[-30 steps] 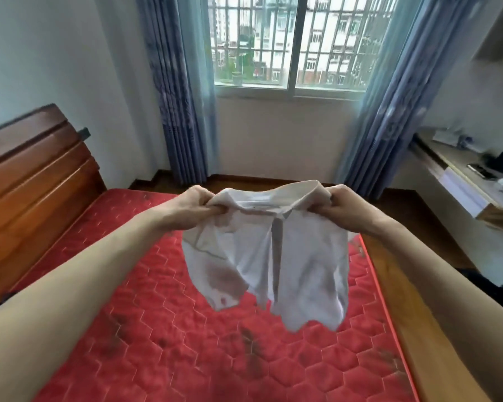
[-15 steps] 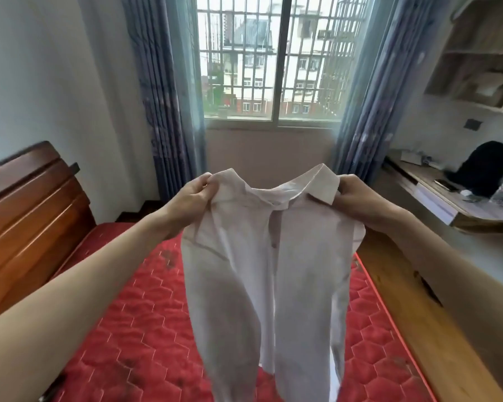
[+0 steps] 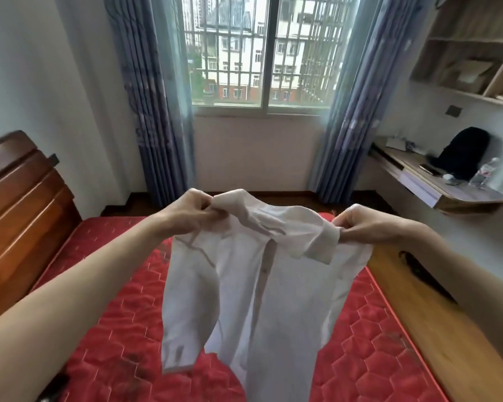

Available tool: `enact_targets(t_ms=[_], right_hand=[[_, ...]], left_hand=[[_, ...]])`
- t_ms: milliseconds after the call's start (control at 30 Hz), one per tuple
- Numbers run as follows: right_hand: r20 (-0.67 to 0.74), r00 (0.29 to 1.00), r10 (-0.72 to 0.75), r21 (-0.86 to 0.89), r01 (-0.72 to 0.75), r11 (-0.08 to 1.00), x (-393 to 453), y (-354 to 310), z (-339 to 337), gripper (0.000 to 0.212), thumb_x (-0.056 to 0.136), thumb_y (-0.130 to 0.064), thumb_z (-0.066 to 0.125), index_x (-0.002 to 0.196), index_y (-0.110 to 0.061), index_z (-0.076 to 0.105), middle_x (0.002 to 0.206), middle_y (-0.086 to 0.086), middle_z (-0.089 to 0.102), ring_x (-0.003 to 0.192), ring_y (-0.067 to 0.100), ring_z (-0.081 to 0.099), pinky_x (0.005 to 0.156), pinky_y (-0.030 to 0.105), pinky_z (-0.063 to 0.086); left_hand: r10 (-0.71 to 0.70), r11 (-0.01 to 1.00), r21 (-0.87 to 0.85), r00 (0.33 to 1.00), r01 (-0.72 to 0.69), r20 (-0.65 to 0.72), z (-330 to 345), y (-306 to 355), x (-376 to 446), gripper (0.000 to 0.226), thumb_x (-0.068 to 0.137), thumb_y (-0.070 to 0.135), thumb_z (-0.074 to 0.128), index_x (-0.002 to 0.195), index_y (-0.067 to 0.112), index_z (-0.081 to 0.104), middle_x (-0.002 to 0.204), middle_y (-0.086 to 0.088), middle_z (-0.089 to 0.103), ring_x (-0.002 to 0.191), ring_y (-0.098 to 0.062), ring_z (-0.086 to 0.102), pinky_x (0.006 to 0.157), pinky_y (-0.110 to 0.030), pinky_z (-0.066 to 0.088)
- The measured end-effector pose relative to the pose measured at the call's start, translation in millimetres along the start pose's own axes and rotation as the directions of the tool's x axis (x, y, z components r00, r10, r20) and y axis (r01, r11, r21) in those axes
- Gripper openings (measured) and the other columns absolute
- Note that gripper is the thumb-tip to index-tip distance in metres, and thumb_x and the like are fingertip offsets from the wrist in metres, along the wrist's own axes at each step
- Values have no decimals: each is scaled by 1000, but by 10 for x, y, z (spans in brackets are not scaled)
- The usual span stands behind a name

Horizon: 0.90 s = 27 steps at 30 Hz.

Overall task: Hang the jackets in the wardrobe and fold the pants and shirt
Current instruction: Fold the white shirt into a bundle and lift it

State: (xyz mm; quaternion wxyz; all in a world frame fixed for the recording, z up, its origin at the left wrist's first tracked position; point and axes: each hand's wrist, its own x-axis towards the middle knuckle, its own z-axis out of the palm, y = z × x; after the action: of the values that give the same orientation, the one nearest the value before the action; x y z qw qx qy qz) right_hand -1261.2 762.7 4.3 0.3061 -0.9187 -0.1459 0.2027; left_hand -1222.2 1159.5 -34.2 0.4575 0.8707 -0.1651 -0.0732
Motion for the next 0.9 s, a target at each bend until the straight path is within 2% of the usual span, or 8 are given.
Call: enact_targets(t_ms=[100,200,333,433,500,600,733,900], right_hand=[[-339,940,-32,-144,-18,989,354,64,128,38,98,-14,64,60,-15,62,60,2,57,64,16,49,61,40,42],[-586,800,-128,-128,64,990,703,-26,41,40,98,-14,60,64,-8,40,60,3,37,65,23,34,60,38,32],[-672,540,-506,-555,85,828,911,-95,-225,25,103,-26,55,91,-7,43,61,16,57,53,44,57,51,39,35],[-595,388,-704,-751,42,659,871,7,-233,21,95,-29,50,100,-12,39,60,13,63,41,41,57,47,28,29],[-489,499,-715,-801,68,595,921,236,-88,22,96,-31,49,102,-12,41,60,13,64,45,41,62,44,30,35],[-353,864,-359,-728,-13,685,1049,444,184,26,104,-35,51,93,-12,54,71,11,65,73,44,68,61,46,53],[-541,802,-253,-555,-114,824,1243,432,128,35,105,-40,51,82,-14,58,81,8,70,82,38,68,69,43,48],[-498,836,-229,-439,-16,898,1048,373,39,31,99,-51,56,80,-27,63,74,1,69,75,32,63,68,36,39]], left_hand=[[35,991,128,997,-27,-61,28,-66,79,28,104,18,60,79,9,69,69,1,56,68,-13,52,63,-38,48],[102,948,319,951,-3,-293,-123,-20,253,32,102,34,64,85,8,68,79,-14,67,73,-23,56,74,-46,53],[392,858,499,783,-122,-483,-521,146,403,50,94,56,69,74,13,53,60,-3,54,59,-34,51,59,-46,46],[638,568,802,713,-183,-289,-611,23,333,56,89,65,59,82,9,51,56,-6,54,47,-41,53,48,-34,37],[580,466,861,805,-204,-123,-553,-258,287,43,88,55,62,84,14,50,59,-6,59,51,-42,62,49,-36,42],[281,676,727,954,-120,-104,-349,-602,287,36,83,54,63,71,25,46,58,4,53,63,-38,60,61,-37,44],[217,830,552,959,-83,-182,-198,-662,402,51,90,42,75,55,25,43,51,5,44,56,-25,41,57,-36,35],[140,840,542,947,41,-290,-362,-492,270,57,77,74,49,63,19,57,60,2,57,62,-19,51,60,-36,41]])
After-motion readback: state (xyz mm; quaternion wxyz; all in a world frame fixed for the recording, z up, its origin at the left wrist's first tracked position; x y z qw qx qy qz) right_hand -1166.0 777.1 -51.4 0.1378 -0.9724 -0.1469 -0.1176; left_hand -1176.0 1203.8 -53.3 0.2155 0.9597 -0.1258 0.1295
